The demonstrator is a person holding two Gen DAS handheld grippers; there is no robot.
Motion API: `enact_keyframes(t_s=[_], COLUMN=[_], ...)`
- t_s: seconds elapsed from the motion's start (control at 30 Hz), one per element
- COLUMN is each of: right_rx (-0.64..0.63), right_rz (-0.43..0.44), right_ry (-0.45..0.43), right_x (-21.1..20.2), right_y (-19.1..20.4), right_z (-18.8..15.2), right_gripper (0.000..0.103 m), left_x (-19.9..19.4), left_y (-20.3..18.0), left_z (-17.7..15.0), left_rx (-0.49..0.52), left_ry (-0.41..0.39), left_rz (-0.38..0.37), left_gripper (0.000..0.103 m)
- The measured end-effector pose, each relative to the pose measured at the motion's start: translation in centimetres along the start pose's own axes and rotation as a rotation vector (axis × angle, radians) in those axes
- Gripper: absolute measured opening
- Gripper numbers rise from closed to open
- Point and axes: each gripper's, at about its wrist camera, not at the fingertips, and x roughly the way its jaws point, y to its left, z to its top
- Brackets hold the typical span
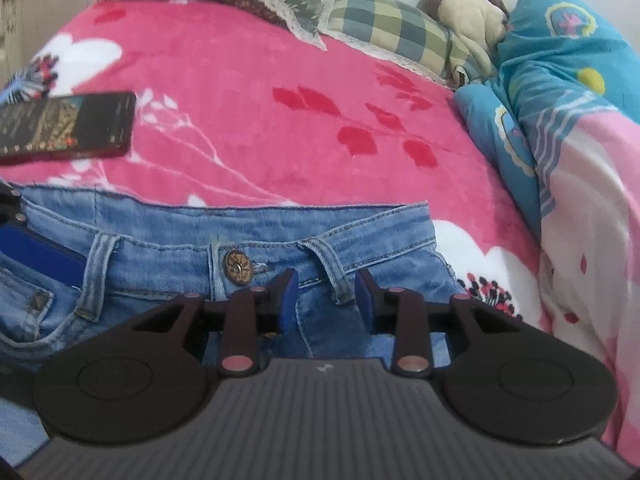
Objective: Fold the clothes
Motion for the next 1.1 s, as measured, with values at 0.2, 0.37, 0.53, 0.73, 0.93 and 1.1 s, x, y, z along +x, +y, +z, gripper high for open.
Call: enact_keyframes(t_s=[0.2, 0.37, 0.53, 0.73, 0.93, 1.1], right_rx=[-0.016, 0.053, 0.128, 0.178, 0.194, 0.194], right_rz=[-0.043, -0.085, -0.109, -0.090, -0.062, -0.056], right_ry=[0.008, -0.022, -0.096, -0.161, -0.170, -0.175], right_x=[0.7, 1.8, 1.7, 0.8, 1.1, 1.6], right_y=[0.2, 0.0, -0.5, -1.3, -1.4, -1.1], right_z=[0.4, 0.4, 0.5, 1.7, 2.6, 3.3], right_gripper=[0.031, 0.020, 0.004, 0.004, 0.004, 0.004], left_x=[1.5, 2.0, 1.6, -0.6, -1.2, -1.5], left_y=[0.8, 1.0, 1.1, 0.5, 0.7, 0.9], left_z=[0.3, 0.4, 0.1, 0.0, 0.2, 0.5], left_rx=[-0.034, -0.053, -0.068, -0.026, -0.035, -0.038], left_ry=[0.000, -0.065, -0.122, -0.275, -0.308, -0.319], left_rz=[-0.091, -0.113, -0.110, -0.084, -0.063, -0.044], left_gripper=[0.080, 0.079, 0.075, 0.071, 0.071, 0.071])
